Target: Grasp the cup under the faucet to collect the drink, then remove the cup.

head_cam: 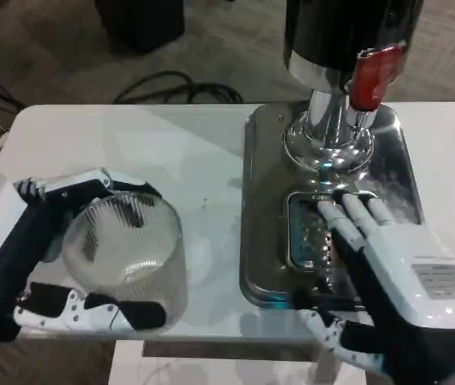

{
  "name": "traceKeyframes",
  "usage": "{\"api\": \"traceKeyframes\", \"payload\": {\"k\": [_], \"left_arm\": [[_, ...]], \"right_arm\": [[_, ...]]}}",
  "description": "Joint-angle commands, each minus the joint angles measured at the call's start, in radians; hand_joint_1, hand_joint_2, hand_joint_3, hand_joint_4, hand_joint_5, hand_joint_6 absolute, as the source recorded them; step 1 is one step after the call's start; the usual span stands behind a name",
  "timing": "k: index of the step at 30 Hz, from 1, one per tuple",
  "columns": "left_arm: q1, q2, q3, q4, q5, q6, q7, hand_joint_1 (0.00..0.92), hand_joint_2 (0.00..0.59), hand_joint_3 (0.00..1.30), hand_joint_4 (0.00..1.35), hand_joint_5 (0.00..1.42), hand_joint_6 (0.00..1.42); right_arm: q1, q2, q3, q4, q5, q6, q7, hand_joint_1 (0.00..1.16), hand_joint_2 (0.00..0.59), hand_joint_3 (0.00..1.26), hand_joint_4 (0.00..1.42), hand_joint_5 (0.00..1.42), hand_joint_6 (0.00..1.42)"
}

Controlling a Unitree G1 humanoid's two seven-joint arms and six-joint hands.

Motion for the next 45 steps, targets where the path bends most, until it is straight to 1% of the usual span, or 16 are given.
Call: {"api": "traceKeyframes", "payload": {"k": [1, 7, 11, 16, 19, 24, 33, 36, 40, 45], "left_arm": [[-0.049, -0.011, -0.025, 0.028, 0.018, -0.007, 0.018, 0.478, 0.022, 0.90, 1.03, 1.15, 1.42], [-0.113, -0.026, -0.057, 0.072, 0.055, 0.001, 0.029, 0.472, 0.029, 0.89, 1.03, 1.16, 1.42], [-0.152, -0.030, -0.077, 0.109, 0.079, 0.001, 0.042, 0.469, 0.030, 0.89, 1.03, 1.16, 1.42], [-0.221, -0.036, -0.110, 0.178, 0.120, 0.000, 0.066, 0.476, 0.023, 0.89, 1.04, 1.17, 1.42], [-0.264, -0.042, -0.132, 0.222, 0.149, 0.001, 0.086, 0.480, 0.024, 0.89, 1.04, 1.17, 1.42], [-0.325, -0.044, -0.164, 0.277, 0.206, 0.002, 0.130, 0.488, 0.022, 0.89, 1.04, 1.16, 1.42], [-0.440, -0.061, -0.229, 0.388, 0.290, 0.016, 0.218, 0.501, 0.016, 0.89, 1.04, 1.16, 1.42], [-0.501, -0.079, -0.269, 0.450, 0.323, 0.034, 0.255, 0.518, 0.011, 0.89, 1.03, 1.16, 1.42], [-0.574, -0.105, -0.318, 0.527, 0.363, 0.058, 0.305, 0.534, 0.009, 0.89, 1.02, 1.16, 1.42], [-0.654, -0.133, -0.377, 0.615, 0.403, 0.085, 0.367, 0.539, 0.006, 0.89, 1.02, 1.15, 1.42]], "right_arm": [[0.031, 0.004, -0.039, -0.044, 0.012, 0.009, 0.003, 0.51, 0.423, 0.09, 0.00, 0.00, 0.08], [0.052, 0.005, -0.081, -0.066, 0.022, 0.014, 0.003, 0.51, 0.428, 0.09, 0.00, 0.00, 0.08], [0.063, 0.007, -0.104, -0.075, 0.031, 0.016, 0.002, 0.51, 0.431, 0.09, 0.00, 0.00, 0.08], [0.092, 0.001, -0.147, -0.098, 0.056, 0.016, -0.001, 0.49, 0.426, 0.09, 0.00, 0.00, 0.09], [0.117, -0.005, -0.181, -0.116, 0.080, 0.016, -0.004, 0.48, 0.434, 0.09, 0.00, 0.00, 0.09], [0.144, -0.010, -0.224, -0.135, 0.112, 0.011, -0.010, 0.47, 0.434, 0.10, 0.00, 0.00, 0.09], [0.181, -0.014, -0.279, -0.160, 0.156, 0.009, -0.012, 0.46, 0.433, 0.10, 0.00, 0.00, 0.09], [0.199, -0.014, -0.300, -0.170, 0.174, 0.008, -0.016, 0.44, 0.429, 0.11, 0.00, 0.00, 0.10], [0.232, -0.015, -0.331, -0.192, 0.198, 0.007, -0.023, 0.43, 0.425, 0.11, 0.00, 0.00, 0.10], [0.266, -0.013, -0.379, -0.198, 0.240, -0.011, -0.044, 0.42, 0.421, 0.11, 0.00, 0.00, 0.11]]}}
